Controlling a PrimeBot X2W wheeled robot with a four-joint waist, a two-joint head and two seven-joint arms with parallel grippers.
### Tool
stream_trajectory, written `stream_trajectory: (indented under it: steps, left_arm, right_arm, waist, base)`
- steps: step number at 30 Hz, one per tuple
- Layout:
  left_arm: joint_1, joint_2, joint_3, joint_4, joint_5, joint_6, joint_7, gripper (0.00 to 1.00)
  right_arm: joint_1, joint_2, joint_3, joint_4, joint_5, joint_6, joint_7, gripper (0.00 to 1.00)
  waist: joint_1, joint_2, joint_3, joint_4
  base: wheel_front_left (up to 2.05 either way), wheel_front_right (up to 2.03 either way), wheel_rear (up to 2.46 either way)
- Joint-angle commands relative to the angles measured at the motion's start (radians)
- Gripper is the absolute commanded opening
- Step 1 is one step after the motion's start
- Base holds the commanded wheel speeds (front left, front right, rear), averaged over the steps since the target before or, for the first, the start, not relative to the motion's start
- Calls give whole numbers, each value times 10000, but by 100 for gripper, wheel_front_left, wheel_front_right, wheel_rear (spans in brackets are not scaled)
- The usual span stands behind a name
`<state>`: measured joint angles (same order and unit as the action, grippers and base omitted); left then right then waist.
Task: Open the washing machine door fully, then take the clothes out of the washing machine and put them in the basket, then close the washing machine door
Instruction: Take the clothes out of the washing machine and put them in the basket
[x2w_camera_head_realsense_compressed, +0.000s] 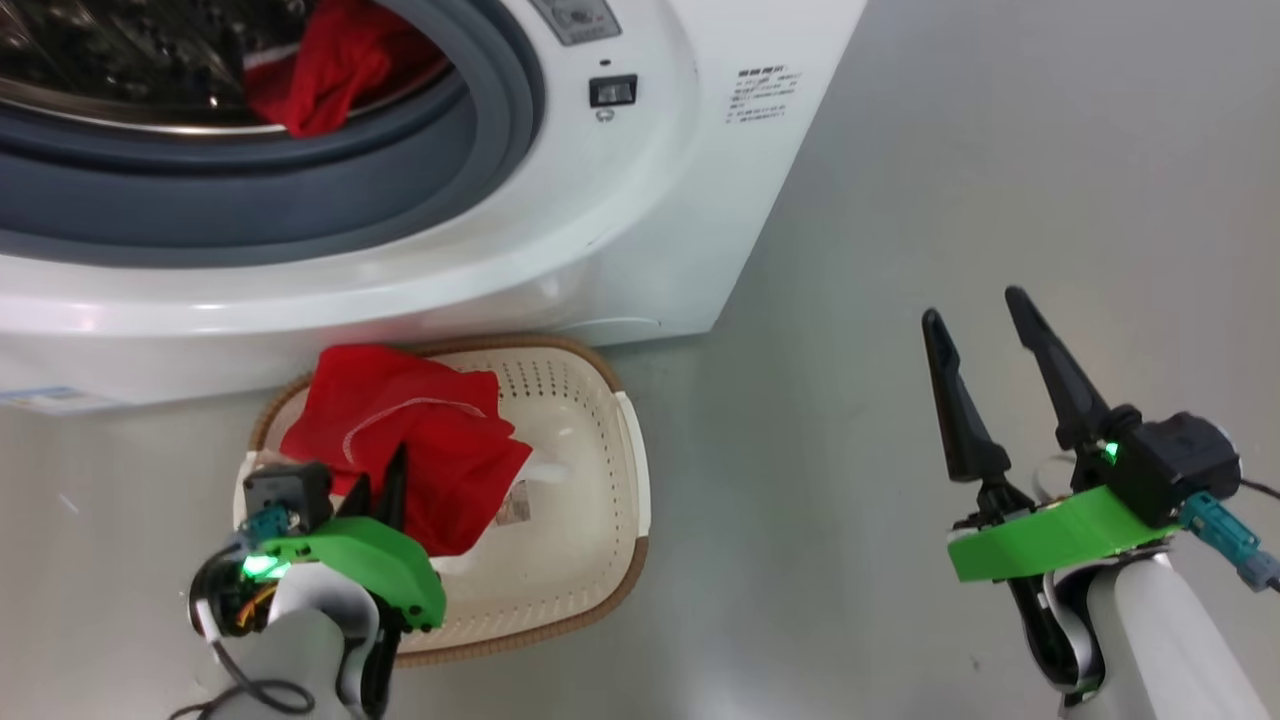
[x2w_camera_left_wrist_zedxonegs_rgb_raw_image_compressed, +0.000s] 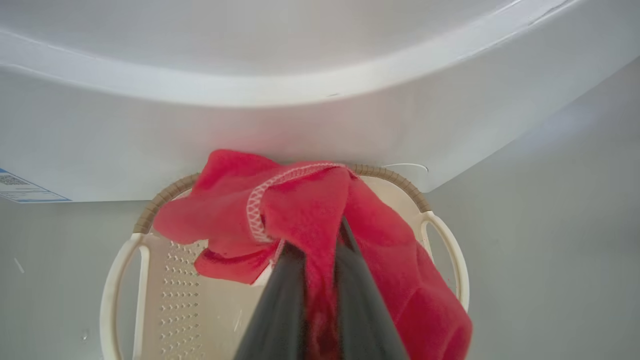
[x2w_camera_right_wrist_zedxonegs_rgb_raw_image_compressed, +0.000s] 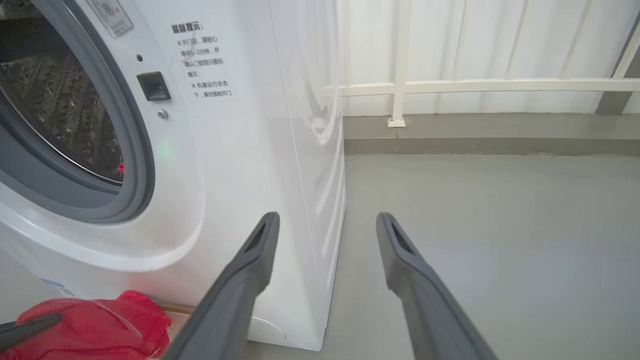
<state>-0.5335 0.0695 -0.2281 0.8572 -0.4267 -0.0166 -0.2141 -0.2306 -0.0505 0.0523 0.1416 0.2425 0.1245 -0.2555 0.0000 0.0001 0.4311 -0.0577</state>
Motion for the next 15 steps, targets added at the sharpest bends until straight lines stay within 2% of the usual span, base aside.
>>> stream_trajectory:
  steps: [1,15]
  left_arm:
    - [-286,148,211,125,-67,-100,-128,0]
    - [-2018,-18,-6,3133,-317,-603,-156,0]
  right_arm:
    - [-213,3,281,-309,-71,62,-63,100]
    - [-699,3,400,-404,-4,62,-63,100]
  waist:
    - [0,-1,303,-28]
    - [0,-1,1324,-168]
  base:
    - [0,0,0]
    - [0,0,0]
